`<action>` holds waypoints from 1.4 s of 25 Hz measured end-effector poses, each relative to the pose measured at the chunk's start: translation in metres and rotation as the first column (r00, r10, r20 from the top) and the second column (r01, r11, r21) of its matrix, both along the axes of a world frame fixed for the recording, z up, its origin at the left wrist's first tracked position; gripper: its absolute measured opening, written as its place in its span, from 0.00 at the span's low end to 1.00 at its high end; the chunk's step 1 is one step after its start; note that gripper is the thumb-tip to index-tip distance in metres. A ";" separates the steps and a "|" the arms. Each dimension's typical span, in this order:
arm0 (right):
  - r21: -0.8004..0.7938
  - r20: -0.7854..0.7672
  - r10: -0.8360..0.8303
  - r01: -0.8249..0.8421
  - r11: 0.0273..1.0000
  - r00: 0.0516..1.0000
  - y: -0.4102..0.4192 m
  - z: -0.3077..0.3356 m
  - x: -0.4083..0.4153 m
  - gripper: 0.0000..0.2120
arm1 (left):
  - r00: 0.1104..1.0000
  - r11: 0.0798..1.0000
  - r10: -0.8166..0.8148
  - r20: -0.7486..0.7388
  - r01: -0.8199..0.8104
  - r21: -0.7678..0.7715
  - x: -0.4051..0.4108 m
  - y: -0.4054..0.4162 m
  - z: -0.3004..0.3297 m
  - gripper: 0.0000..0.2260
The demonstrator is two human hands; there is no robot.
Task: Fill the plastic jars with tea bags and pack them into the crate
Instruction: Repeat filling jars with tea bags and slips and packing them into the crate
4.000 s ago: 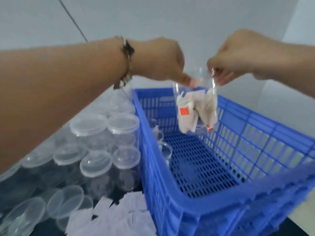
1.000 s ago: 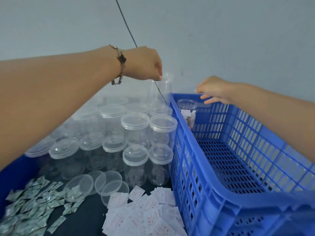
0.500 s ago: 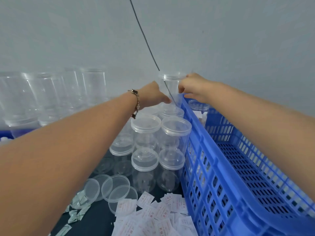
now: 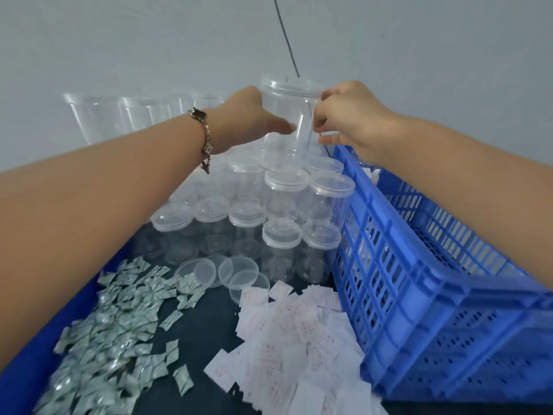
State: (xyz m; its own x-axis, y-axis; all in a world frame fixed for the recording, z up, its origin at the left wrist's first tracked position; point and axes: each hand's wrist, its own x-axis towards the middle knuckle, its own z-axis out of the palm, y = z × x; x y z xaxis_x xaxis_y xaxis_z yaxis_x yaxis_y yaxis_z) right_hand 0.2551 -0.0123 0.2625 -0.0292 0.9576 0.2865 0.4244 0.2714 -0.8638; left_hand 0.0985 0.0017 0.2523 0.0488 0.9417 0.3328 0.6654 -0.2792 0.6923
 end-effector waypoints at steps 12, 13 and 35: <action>-0.108 0.280 0.113 -0.086 0.991 0.953 -0.135 -0.123 -0.094 0.17 | 0.968 0.977 0.211 0.132 -0.204 -0.069 -0.076 -0.165 -0.154 0.40; -0.155 0.395 0.152 -0.097 0.983 0.906 -0.140 -0.139 -0.098 0.19 | 0.958 0.963 0.257 0.130 -0.243 -0.117 -0.077 -0.175 -0.176 0.39; -0.445 0.766 0.619 -0.550 0.706 0.174 -0.122 -0.166 -0.127 0.35 | 0.918 0.963 0.261 0.298 -0.229 -0.140 -0.074 -0.202 -0.293 0.34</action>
